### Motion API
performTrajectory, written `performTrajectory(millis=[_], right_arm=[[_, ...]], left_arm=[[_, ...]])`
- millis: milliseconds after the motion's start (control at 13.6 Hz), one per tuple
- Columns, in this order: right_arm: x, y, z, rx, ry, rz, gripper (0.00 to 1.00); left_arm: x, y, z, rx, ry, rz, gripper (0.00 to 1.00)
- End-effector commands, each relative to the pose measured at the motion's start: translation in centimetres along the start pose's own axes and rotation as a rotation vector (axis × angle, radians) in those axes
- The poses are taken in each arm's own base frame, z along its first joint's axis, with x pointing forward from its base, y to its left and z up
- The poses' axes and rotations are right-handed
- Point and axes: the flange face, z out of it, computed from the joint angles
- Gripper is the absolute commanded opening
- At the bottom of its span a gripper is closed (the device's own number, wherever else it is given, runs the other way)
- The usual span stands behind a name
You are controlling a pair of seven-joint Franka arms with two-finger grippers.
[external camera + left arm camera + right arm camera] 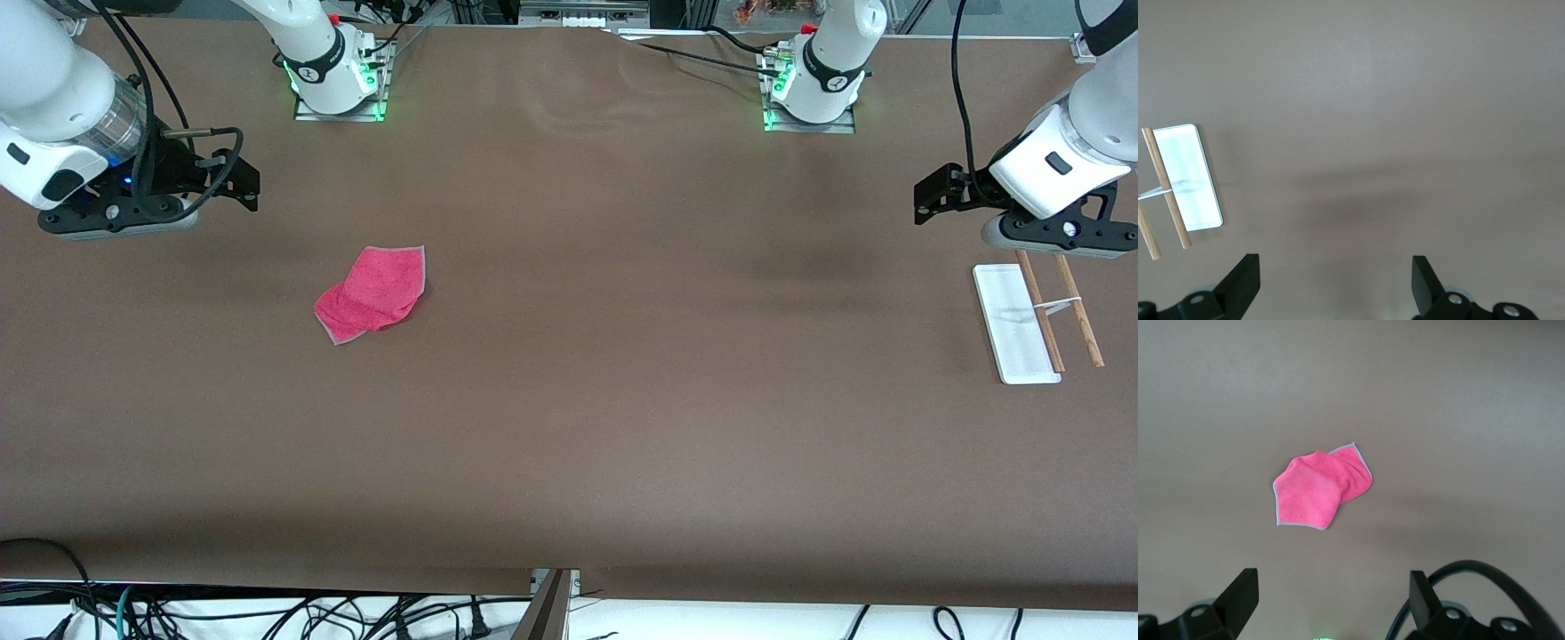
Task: Pass towel and hang on rack
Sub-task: 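Reach the right gripper down to the pink towel's edge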
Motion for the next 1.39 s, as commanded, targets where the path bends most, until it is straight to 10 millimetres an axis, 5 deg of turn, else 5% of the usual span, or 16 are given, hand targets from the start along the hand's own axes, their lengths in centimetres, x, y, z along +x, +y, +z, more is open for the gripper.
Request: performTrajectory(millis=[0,293,734,954,1320], right_arm=[[-0.3,0.2,-0.7,-0.010,0.009,-0.008,1.00],[0.7,0.0,0.7,-0.012,-0.005,-0.022,1.00],[8.3,-2.2,15.6,0.033,-0.075,-0.173,1.00],[10.3,-3.3,21.5,0.042,-0.068,-0.302,1.00],[11.0,-1.6,31.8,0.041,0.009,-0.517,1.00]], left_arm=[[-0.2,-0.1,-0.7,-0.015,0.001,0.007,1.00],[-0.2,-0.1,-0.7,-0.015,0.001,0.007,1.00],[-0.2,-0.1,-0.7,-0.015,0.001,0.007,1.00],[-0.2,-0.1,-0.7,-0.014,0.001,0.007,1.00],[-0.2,-0.1,-0.7,-0.015,0.001,0.007,1.00]])
